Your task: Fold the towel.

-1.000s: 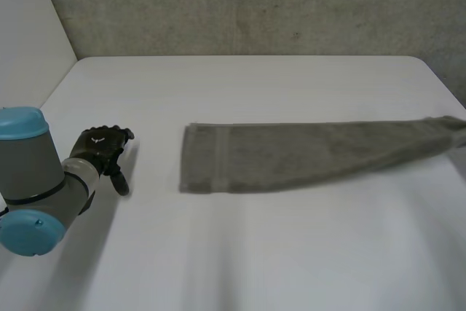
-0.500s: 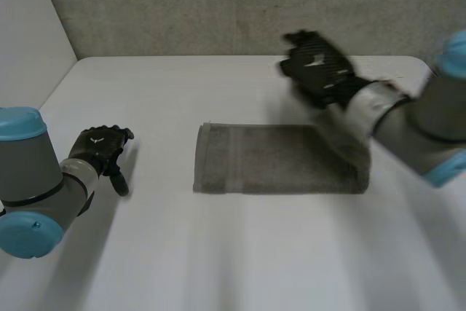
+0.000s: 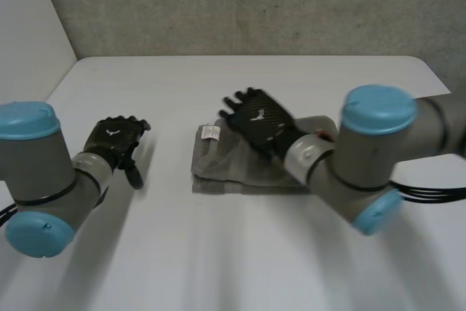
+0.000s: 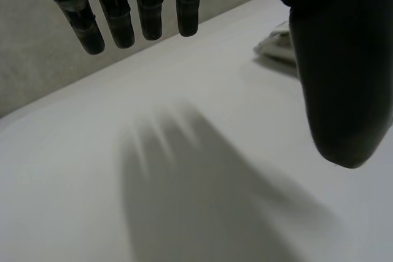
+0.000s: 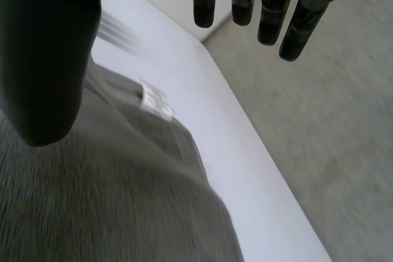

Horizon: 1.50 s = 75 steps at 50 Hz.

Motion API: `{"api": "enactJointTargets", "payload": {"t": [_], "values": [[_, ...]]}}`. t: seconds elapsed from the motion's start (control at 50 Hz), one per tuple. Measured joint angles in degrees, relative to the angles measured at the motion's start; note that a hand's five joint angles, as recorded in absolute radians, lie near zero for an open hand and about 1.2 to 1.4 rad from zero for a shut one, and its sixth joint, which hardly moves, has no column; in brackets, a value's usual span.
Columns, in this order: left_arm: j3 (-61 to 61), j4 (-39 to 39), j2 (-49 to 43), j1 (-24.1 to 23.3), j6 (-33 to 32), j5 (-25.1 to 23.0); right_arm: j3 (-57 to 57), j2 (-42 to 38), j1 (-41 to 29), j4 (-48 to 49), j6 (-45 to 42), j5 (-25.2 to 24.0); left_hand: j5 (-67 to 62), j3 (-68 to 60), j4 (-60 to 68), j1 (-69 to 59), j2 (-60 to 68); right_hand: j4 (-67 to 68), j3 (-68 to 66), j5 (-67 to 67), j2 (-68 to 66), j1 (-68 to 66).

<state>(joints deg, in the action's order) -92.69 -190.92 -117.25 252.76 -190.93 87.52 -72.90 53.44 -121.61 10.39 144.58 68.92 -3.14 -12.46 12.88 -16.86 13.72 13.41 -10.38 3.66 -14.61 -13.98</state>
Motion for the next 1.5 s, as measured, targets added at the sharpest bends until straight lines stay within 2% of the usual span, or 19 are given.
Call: {"api": "enactJointTargets", "payload": {"t": [0.1, 0.3, 0.34, 0.6, 0.8, 0.96, 1.14, 1.3, 1.42, 1.5], "values": [[2.16, 0.21, 0.04, -3.86, 0.33, 0.02, -7.89, 5.60, 7.58, -2.92, 5.00, -0.87, 0.00, 0.00, 0.00, 0.00, -0.01, 0.00, 0.00, 0.00, 0.00, 0.20], [6.41, 0.73, -0.89, -9.51, 4.40, -0.28, -19.81, 9.21, 20.08, -3.61, 11.96, -5.72, 0.00, 0.00, 0.00, 0.00, -0.05, 0.00, 0.00, 0.20, -0.14, -0.13], [7.46, 0.76, -1.79, -10.58, 5.28, -0.57, -21.95, 9.35, 21.68, -3.16, 12.56, -6.82, 0.00, 0.00, 0.00, 0.00, -0.05, 0.00, 0.00, 5.61, -5.04, -5.40], [10.47, 1.34, -7.35, -14.71, 6.30, -1.02, -28.31, 9.23, 25.16, 2.54, 13.16, -7.84, 0.00, 0.00, 0.00, 0.00, -0.05, 0.00, 0.00, 39.51, -37.23, -38.83], [9.27, 1.62, -7.31, -15.08, 6.45, -0.95, -30.50, 9.87, 27.64, 2.75, 11.81, -8.33, 0.00, 0.00, 0.00, 0.00, -0.05, 0.00, 0.00, 43.59, -39.45, -41.82], [8.66, 1.62, -7.02, -15.26, 6.45, -0.92, -33.23, 11.50, 31.27, 2.65, 9.54, -11.57, 0.00, 0.00, 0.00, 0.00, -0.05, 0.00, 0.00, 61.64, -56.38, -59.00], [7.95, 2.11, -6.40, -15.57, 6.53, -0.73, -33.20, 14.06, 34.86, 2.08, 5.22, -13.55, 0.00, 0.00, 0.00, 0.00, -0.06, 0.00, 0.00, 62.22, -56.57, -59.29], [7.22, 2.35, -4.56, -14.97, 6.62, -0.58, -30.08, 18.74, 33.71, 1.72, 2.22, -13.55, 0.00, 0.00, 0.00, 0.00, -0.06, 0.00, 0.00, 62.40, -56.57, -59.89], [6.97, 2.34, -4.07, -14.67, 6.95, -0.48, -26.14, 20.32, 25.50, 1.86, 1.73, -14.56, 0.00, 0.00, 0.00, 0.00, -0.06, 0.00, 0.00, 62.50, -57.23, -60.07], [6.87, 2.33, -4.03, -14.62, 7.29, -0.40, -22.65, 19.02, 17.19, 2.18, 1.60, -14.87, 0.00, 0.00, 0.00, 0.00, -0.06, 0.00, 0.00, 62.50, -57.87, -60.08]]}}
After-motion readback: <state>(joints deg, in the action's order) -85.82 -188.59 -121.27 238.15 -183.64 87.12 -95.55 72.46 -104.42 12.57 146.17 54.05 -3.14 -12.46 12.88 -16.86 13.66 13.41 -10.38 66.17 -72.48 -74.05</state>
